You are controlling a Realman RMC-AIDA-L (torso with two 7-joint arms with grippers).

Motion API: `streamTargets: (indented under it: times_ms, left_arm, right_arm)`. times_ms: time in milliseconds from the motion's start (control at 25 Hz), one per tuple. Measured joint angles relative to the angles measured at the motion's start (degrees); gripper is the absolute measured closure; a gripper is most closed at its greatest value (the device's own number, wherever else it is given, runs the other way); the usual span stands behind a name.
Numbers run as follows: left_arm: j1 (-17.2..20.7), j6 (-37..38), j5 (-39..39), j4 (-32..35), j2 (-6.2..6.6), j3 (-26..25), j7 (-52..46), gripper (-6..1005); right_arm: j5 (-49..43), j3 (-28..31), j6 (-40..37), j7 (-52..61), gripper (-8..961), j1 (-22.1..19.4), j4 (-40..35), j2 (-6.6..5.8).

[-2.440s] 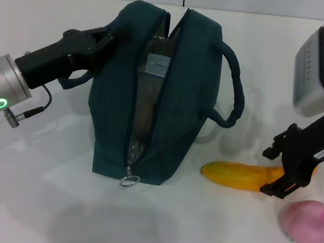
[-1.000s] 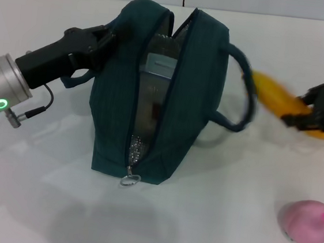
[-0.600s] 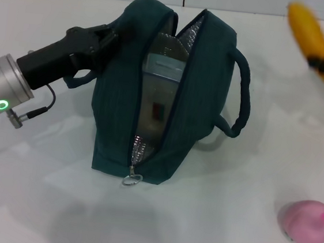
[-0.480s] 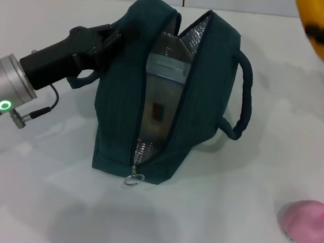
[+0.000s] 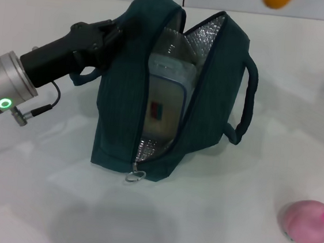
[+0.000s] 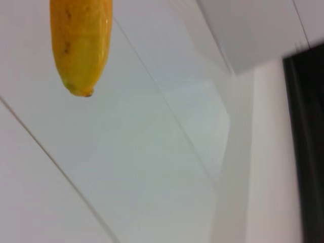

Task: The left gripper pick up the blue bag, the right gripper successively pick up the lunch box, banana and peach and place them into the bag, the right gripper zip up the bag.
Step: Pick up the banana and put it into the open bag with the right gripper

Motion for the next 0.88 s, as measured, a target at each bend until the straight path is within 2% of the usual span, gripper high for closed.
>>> streamTargets:
  times_ms: [160,440,640,720,760,800,880]
  left_arm:
    - [-0.1,-0.1,0.2,0.0,-0.04,0.0,0.2,950]
    - [-0.2,-0.3,0.2,0.9,-0.13,0.0,1.6,946]
    - [0.1,-0.5,0.1,1.3,-0.11,0.0,2.5,943]
    - [0.1,-0.5,0.1,1.3,-0.12,0.0,2.5,942]
    - [0.1,-0.5,0.1,1.3,-0.13,0.0,2.5,941]
    - [0.1,-0.5,0.1,1.3,-0.13,0.0,2.5,941]
    - [0.1,-0.5,0.1,1.3,-0.09,0.0,2.5,940]
  right_arm:
    - [2.0,-0.6,-1.1,3.6,541,5.1,11.0,0.35]
    - [1.9,-12.5,1.1,12.8,541,9.5,15.6,1.36]
    - [7.1,-20.9,0.4,14.0,541,9.9,15.8,1.39]
    - [11.4,-24.9,0.4,14.0,541,9.3,15.8,1.39]
    - [16.1,-29.1,0.5,14.0,541,8.4,15.5,1.38]
    - [16.1,-29.1,0.5,14.0,541,8.4,15.5,1.38]
    - [19.8,-33.3,1.0,14.0,541,7.2,14.8,1.39]
